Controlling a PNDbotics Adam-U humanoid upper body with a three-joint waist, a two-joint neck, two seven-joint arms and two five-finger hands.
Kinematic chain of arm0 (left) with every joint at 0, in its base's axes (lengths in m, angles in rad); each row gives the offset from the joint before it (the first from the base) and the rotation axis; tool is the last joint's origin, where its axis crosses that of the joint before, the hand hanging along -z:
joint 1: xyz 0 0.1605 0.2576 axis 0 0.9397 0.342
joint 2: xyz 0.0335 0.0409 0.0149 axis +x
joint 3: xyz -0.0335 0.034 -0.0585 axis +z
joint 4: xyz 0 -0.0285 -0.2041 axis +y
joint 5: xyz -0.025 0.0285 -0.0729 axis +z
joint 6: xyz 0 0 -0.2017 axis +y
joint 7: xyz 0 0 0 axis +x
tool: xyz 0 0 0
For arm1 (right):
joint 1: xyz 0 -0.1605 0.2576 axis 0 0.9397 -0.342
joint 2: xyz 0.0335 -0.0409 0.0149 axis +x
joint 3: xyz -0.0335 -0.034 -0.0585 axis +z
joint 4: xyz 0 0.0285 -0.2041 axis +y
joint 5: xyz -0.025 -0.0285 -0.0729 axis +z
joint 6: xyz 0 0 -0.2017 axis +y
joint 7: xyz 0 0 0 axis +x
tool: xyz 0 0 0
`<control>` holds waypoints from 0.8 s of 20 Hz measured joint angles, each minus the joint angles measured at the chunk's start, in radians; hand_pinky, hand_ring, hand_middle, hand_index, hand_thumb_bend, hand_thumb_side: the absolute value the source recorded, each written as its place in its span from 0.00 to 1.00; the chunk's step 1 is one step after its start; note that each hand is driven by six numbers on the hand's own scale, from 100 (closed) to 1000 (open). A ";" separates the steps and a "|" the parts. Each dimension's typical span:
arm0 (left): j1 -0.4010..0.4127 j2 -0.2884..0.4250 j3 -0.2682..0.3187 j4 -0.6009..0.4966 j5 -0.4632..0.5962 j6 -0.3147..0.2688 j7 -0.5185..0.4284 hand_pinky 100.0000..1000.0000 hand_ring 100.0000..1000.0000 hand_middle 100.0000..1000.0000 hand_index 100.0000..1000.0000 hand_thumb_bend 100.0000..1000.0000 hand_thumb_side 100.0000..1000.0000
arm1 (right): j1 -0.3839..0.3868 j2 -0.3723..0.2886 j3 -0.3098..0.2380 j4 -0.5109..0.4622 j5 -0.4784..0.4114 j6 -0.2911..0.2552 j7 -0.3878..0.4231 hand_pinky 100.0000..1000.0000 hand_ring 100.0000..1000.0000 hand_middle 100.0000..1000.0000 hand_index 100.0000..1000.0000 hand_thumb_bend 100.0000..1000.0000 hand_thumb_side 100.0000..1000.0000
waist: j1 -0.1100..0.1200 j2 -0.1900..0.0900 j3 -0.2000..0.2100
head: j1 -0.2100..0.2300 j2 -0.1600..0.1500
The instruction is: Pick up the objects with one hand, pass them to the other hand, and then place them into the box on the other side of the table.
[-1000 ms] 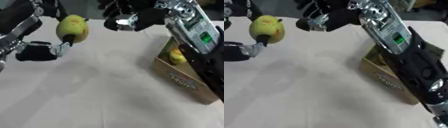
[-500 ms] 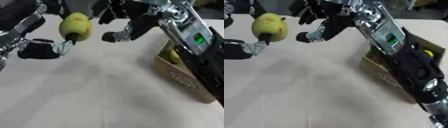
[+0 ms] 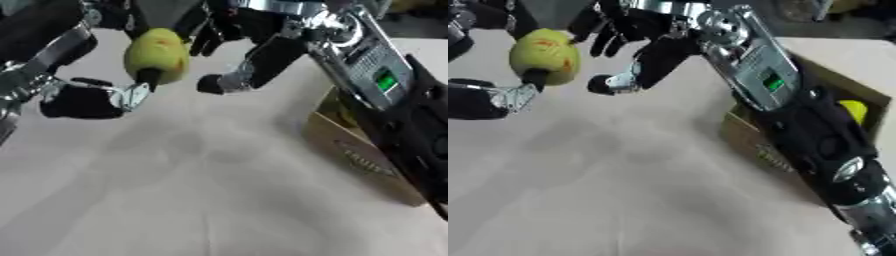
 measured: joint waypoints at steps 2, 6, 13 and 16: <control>-0.001 -0.004 0.000 -0.002 0.000 0.000 0.000 0.65 0.59 0.54 0.47 0.03 0.15 | 0.000 0.007 0.003 0.004 0.016 0.001 -0.009 0.77 0.73 0.75 0.79 0.33 0.02 | 0.000 0.000 0.000 | 0.000 0.000; -0.001 -0.008 0.000 -0.009 0.001 0.004 0.002 0.65 0.58 0.54 0.47 0.03 0.15 | 0.000 0.015 0.006 0.007 0.047 0.011 -0.037 0.75 0.71 0.73 0.77 0.32 0.03 | 0.000 0.000 0.000 | 0.000 0.000; -0.003 -0.009 -0.007 -0.021 0.004 0.017 -0.005 0.65 0.59 0.54 0.47 0.03 0.15 | 0.000 0.030 0.009 0.010 0.069 0.037 -0.095 0.69 0.64 0.69 0.74 0.29 0.06 | 0.000 0.000 0.000 | 0.000 0.000; -0.007 -0.013 -0.009 -0.020 0.004 0.021 -0.009 0.65 0.59 0.54 0.47 0.04 0.15 | 0.000 0.031 0.009 0.010 0.062 0.052 -0.119 0.69 0.64 0.69 0.74 0.29 0.07 | 0.000 0.000 0.000 | 0.000 0.001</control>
